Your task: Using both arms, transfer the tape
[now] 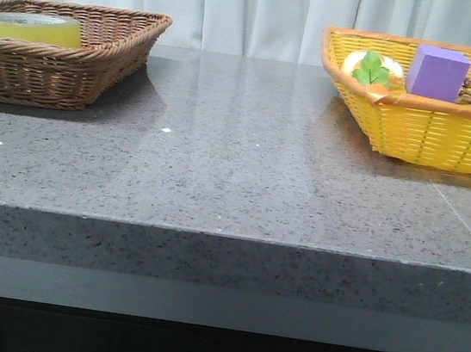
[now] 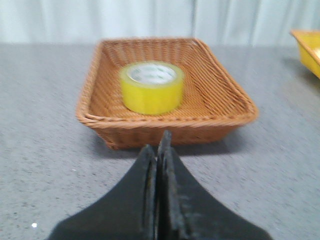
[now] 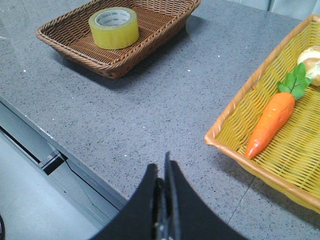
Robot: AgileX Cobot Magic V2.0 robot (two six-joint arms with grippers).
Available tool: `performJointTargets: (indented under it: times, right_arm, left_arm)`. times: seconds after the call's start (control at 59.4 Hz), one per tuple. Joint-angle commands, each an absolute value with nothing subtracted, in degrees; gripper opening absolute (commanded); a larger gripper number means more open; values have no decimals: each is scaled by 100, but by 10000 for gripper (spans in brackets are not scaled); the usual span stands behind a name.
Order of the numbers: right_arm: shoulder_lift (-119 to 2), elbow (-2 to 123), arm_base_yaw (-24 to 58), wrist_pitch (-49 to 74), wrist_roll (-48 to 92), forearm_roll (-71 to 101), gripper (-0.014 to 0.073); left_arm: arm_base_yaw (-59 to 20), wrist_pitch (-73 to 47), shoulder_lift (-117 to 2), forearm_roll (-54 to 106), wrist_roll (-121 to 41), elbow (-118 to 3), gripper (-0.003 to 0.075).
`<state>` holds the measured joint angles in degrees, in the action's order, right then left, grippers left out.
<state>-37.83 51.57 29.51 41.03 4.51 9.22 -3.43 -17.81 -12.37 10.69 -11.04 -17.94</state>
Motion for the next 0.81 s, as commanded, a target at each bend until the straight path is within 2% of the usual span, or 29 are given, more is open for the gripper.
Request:
performJointTargets:
  times: [0.0,0.32,0.488,0.74,0.791]
  right_arm:
    - [-3792,5306,2922,3709,433,956,-67]
    - [-3792,5306,2922,3704,433,956,-67]
    - [-3792,5306,2922,3704,433,956,-67]
    - [-3792,5306,2922,3703,433,956,-67]
    - [-3792,5306,2922,3703,433,956,-67]
  left_arm:
    - [-312,-595,-934,1126,-1047,-1425,-20]
    - [-312,-221,-725,1130,-1038,-687,-20]
    - [-312,-185,-394,0,333,-509,-20]
    - [-222,321,146,238,411,88,-20]
    - [-211,77,146,181,411,43,-20]
